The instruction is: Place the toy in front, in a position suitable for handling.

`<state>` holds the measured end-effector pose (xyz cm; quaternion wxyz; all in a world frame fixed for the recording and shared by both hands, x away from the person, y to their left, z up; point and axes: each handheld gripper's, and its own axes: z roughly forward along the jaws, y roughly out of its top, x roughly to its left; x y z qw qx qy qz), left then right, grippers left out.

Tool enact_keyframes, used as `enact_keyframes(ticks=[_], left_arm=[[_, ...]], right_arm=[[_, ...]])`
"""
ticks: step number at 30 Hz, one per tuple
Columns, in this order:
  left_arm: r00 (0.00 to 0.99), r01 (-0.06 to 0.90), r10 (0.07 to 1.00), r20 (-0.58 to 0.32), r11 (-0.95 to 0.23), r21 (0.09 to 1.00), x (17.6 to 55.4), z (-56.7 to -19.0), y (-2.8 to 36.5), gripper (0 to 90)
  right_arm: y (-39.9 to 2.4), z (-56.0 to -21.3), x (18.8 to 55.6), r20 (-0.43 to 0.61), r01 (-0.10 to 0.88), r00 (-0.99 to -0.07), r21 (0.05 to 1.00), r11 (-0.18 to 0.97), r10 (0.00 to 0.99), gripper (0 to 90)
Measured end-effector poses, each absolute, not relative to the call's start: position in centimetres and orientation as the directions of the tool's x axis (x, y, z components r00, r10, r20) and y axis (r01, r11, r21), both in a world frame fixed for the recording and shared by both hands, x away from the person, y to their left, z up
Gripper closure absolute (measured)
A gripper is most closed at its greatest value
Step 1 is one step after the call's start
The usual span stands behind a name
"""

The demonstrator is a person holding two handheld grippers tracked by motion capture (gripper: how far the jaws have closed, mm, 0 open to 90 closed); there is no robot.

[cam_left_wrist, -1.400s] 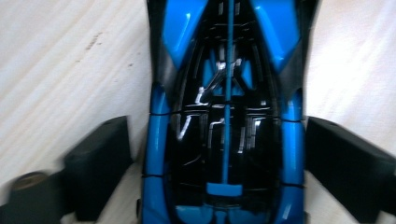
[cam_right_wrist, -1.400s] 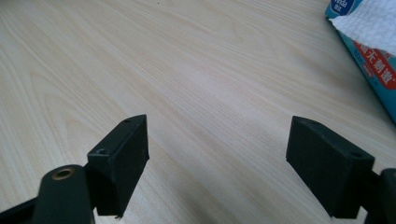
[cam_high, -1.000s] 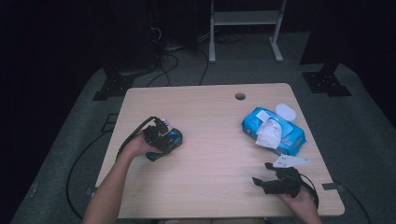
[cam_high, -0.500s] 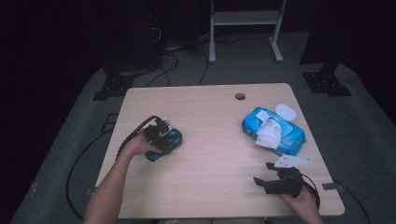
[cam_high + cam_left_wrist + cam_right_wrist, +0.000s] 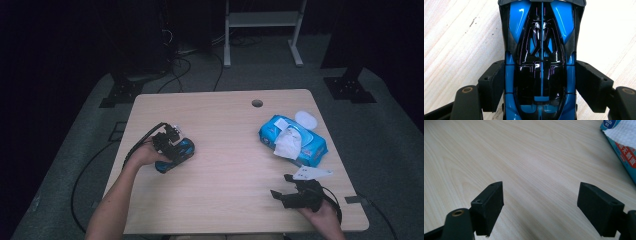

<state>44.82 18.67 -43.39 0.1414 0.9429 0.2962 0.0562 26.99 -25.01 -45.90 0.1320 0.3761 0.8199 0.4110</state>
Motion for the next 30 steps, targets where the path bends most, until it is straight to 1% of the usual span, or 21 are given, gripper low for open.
enact_keyframes(ticks=[8,15,20,26,28,30], left_arm=[[0.820,0.544,0.573,0.018,-0.788,0.288,45.0,-43.4,18.6,27.9],[0.824,0.545,0.567,-0.009,-0.787,0.291,45.1,-43.5,18.9,27.2],[0.825,0.550,0.564,-0.032,-0.788,0.277,45.2,-43.7,19.2,21.3],[0.830,0.541,0.558,-0.017,-0.798,0.267,45.1,-43.8,19.2,21.1],[0.840,0.529,0.543,-0.001,-0.818,0.225,45.0,-44.3,19.1,20.9],[0.841,0.526,0.540,0.010,-0.823,0.216,45.1,-44.6,19.0,18.9]], right_arm=[[-25.1,-45.9,27.0,0.090,0.503,-0.686,0.776,0.381,0.722,20.2],[-25.1,-45.9,27.0,0.092,0.505,-0.686,0.774,0.381,0.722,20.2],[-25.1,-45.9,27.0,0.092,0.506,-0.686,0.772,0.384,0.721,20.2],[-25.0,-45.9,27.0,0.092,0.506,-0.688,0.772,0.385,0.720,20.2],[-25.0,-45.9,27.0,0.092,0.505,-0.690,0.772,0.387,0.718,20.2],[-25.0,-45.9,27.0,0.091,0.504,-0.691,0.772,0.388,0.717,20.2]])
